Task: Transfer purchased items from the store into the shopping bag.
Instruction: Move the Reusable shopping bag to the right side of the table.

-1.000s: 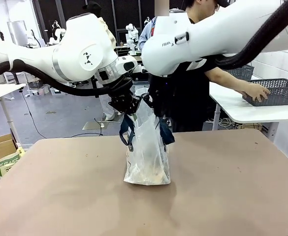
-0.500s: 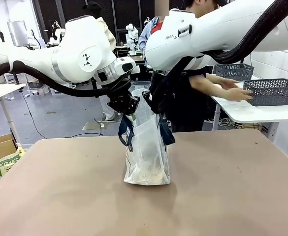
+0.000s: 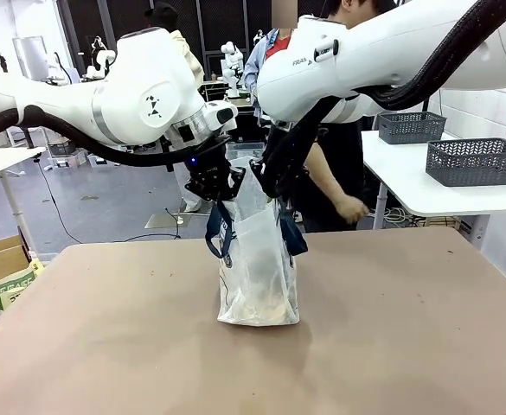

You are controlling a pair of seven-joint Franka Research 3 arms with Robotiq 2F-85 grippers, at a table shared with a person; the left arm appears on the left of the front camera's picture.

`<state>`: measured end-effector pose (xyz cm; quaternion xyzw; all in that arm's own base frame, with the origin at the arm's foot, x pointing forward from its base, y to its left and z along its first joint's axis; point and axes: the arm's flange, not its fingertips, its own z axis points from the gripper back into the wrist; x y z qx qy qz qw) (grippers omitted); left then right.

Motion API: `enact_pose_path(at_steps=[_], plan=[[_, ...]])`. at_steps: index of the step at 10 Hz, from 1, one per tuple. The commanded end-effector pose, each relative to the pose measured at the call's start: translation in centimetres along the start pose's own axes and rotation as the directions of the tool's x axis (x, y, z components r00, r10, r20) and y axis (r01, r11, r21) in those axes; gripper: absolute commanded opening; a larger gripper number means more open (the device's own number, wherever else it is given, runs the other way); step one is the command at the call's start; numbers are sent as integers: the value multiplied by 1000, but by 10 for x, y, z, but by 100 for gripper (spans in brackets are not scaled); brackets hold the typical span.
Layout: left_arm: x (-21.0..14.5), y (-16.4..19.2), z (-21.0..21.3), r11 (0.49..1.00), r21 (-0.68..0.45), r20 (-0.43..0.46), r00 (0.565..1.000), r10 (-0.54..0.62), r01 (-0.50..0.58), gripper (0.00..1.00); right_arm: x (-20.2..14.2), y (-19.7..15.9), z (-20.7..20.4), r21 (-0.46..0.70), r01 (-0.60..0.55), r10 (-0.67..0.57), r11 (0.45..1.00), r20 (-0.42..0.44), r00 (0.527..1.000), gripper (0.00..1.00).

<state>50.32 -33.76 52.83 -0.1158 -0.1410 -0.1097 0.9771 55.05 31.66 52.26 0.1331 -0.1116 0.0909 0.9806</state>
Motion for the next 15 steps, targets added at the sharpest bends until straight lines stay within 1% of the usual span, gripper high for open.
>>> enact_pose_path(at_steps=[1, 2, 3, 4, 6, 7, 8, 11, 15], plan=[[-1, -5, -1, 997, 43, 24, 997, 69, -70, 0, 2, 2, -5, 37, 49, -48, 998, -20, 999, 0], [0, -4, -2, 997, 26, 26, 997, 74, -74, 0, 4, 2, -6, 27, 61, -61, 998, -29, 998, 0], [-2, -5, -1, 1000, -8, 4, 1000, 10, -10, 0, 5, 2, -7, 8, 45, -45, 999, -38, 998, 0], [0, -1, 0, 998, 18, 9, 998, 59, -59, 0, 0, 0, -4, 8, 24, -24, 1000, -9, 1000, 0], [-2, -5, 0, 999, 15, 7, 999, 52, -52, 0, 0, 0, -6, 7, 26, -26, 1000, -15, 1000, 0], [0, -4, -5, 998, -15, 13, 998, 69, -69, 0, 2, 2, -8, 62, 58, -58, 996, -10, 998, 0], [2, -5, -9, 996, -44, 25, 997, 77, -76, 0, 4, 2, -7, 70, 49, -48, 996, -4, 999, 0], [2, -10, -7, 996, -75, 58, 997, 55, -50, 0, 7, 3, -4, 92, 51, -53, 994, 24, 998, 0], [3, -13, -1, 991, -124, 84, 995, 58, -48, 0, 10, 5, -7, 95, 57, -59, 994, 22, 998, 0]])
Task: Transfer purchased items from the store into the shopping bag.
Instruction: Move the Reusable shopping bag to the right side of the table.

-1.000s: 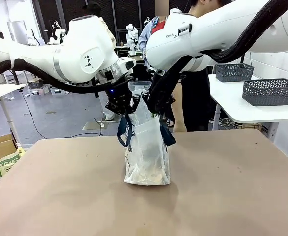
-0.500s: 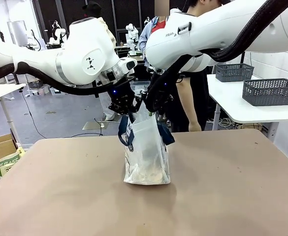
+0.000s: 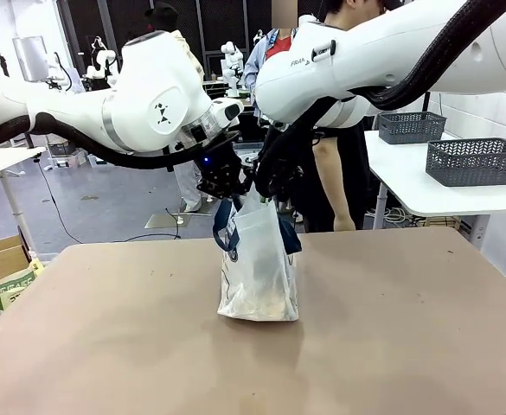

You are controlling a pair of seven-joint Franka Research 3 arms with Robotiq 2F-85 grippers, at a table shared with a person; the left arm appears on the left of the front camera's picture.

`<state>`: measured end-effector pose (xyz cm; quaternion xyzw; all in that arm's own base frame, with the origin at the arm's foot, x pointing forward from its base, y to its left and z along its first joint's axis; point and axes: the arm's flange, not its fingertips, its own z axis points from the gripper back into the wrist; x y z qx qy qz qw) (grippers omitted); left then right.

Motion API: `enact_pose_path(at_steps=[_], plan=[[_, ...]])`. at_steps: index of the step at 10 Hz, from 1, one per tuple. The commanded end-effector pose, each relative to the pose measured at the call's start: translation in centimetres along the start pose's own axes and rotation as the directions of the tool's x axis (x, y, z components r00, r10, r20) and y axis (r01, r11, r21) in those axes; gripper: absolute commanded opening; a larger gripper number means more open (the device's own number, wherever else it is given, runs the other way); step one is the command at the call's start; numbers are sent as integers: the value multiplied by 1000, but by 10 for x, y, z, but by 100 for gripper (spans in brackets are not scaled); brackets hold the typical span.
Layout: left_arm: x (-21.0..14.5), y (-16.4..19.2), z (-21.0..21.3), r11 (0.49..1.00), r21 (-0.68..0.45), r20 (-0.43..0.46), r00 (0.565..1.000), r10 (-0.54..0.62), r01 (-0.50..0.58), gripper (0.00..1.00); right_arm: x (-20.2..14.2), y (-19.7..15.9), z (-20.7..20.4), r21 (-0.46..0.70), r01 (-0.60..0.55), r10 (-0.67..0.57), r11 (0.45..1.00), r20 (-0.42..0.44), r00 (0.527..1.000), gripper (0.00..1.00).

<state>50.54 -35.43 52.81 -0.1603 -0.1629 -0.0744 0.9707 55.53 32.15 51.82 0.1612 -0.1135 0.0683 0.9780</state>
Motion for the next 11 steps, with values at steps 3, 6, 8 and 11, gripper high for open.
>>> enact_pose_path(at_steps=[3, 6, 8, 11], plan=[[0, -1, 1, 1000, -8, 7, 1000, -16, 16, 9, 6, 1, -5, 42, 19, -19, 999, 4, 1000, 0], [-6, -3, 6, 998, -63, 4, 1000, -15, 15, 68, 7, 0, -8, 39, 21, -21, 999, -2, 1000, 0], [-8, -1, 8, 994, -107, 9, 1000, -3, 4, 100, 8, 0, -9, 38, 21, -21, 999, -5, 1000, 0], [-9, 0, 12, 986, -169, 23, 1000, -6, 10, 100, 8, -1, -10, 40, 24, -23, 999, -10, 1000, 0]])
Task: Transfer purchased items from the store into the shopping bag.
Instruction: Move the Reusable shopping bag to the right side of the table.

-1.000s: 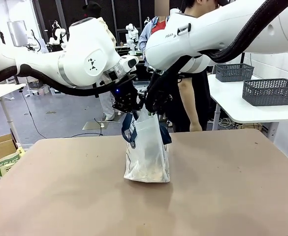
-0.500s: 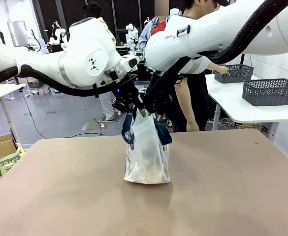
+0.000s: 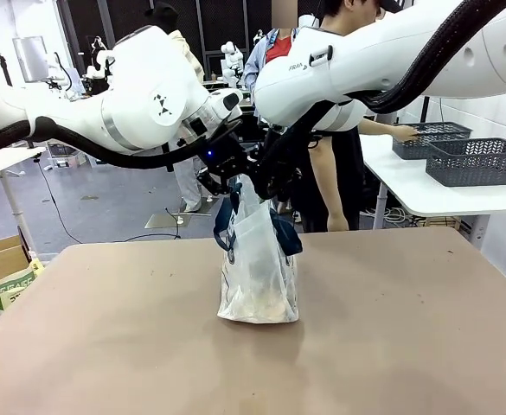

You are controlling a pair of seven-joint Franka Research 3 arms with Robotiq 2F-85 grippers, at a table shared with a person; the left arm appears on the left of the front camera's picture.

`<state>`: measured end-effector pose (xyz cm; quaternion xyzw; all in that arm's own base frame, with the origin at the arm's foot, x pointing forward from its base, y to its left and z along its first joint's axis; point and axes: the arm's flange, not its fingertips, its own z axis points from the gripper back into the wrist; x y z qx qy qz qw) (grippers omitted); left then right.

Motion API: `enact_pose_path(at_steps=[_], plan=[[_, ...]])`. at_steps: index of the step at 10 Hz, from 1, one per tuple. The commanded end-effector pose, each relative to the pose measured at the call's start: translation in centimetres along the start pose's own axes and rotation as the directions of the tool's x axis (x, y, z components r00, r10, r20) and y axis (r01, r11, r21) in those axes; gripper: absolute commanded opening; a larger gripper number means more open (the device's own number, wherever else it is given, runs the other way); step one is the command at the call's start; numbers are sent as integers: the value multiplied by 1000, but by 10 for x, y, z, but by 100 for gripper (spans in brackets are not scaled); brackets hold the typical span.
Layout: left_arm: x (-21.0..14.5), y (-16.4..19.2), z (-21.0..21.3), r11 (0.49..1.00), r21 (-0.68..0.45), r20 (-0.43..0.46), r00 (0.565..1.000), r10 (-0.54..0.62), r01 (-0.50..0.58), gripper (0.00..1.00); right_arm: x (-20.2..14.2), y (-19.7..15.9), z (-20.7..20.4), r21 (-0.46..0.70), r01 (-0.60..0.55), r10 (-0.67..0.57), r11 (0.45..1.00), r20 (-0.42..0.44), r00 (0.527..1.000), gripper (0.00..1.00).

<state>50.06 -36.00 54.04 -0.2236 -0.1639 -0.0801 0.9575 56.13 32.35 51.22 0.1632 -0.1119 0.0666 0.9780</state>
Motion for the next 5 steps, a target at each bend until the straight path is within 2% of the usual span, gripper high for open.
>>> enact_pose_path(at_steps=[1, 5], plan=[[-9, 9, 2, 998, -53, 7, 1000, -19, 20, 100, 4, 0, -2, 37, 20, -19, 999, -8, 1000, 0], [-8, 6, -11, 998, -55, -40, 999, -32, 29, 100, 4, 0, -2, 41, 16, -15, 999, -9, 1000, 0]])
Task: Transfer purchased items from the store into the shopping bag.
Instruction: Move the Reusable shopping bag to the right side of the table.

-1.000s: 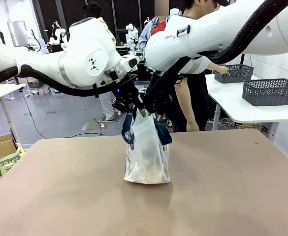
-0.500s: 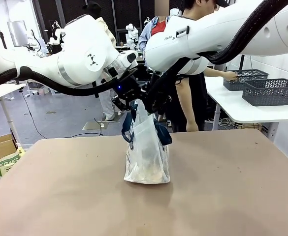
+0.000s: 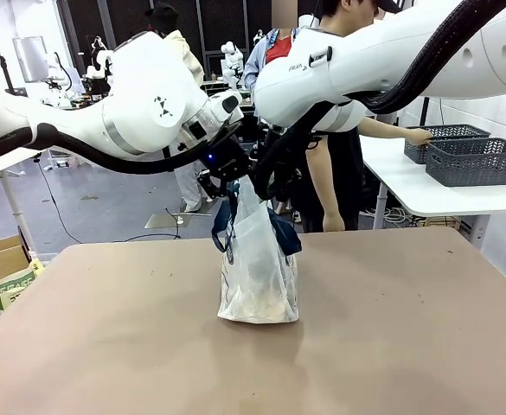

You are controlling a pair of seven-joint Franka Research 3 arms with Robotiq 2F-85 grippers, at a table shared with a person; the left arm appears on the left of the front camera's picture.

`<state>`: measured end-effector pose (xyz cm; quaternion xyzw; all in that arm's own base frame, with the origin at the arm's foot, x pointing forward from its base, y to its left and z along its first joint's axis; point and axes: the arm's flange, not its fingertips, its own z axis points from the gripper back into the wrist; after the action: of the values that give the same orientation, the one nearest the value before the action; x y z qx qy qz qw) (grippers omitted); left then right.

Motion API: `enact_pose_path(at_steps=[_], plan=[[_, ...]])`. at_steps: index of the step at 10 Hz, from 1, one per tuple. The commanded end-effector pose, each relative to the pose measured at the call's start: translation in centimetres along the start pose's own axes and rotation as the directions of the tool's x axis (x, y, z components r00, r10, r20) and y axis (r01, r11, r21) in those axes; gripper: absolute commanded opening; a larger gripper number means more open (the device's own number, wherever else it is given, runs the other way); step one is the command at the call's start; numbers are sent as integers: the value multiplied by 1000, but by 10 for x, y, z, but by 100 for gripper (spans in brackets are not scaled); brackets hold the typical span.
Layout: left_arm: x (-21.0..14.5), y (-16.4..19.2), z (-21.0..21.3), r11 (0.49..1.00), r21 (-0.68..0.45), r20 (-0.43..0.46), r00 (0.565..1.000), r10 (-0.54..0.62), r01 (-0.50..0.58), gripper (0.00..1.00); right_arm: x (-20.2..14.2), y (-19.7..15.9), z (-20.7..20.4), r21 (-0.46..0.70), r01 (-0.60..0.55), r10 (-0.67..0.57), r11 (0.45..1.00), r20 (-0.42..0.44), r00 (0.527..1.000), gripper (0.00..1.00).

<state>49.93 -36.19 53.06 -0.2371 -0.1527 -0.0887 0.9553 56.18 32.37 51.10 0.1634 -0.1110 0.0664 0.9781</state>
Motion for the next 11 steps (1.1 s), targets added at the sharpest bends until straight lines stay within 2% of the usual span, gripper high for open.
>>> enact_pose_path(at_steps=[1, 5, 10, 11], plan=[[-3, 3, -6, 1000, 1, -32, 999, -29, 29, 100, 4, 0, -1, 41, 14, -14, 999, -8, 1000, 0], [-3, -1, -18, 993, 106, -63, 997, -47, 54, 100, 5, -1, -1, 42, 12, -11, 999, -16, 1000, 0], [-4, -2, -17, 983, 173, -27, 998, -52, 56, 0, 5, -2, -2, 50, 7, -6, 999, -21, 1000, 0], [-4, -2, -16, 983, 173, -21, 998, -54, 57, 0, 5, -2, -2, 58, 7, -5, 998, -22, 1000, 0]])
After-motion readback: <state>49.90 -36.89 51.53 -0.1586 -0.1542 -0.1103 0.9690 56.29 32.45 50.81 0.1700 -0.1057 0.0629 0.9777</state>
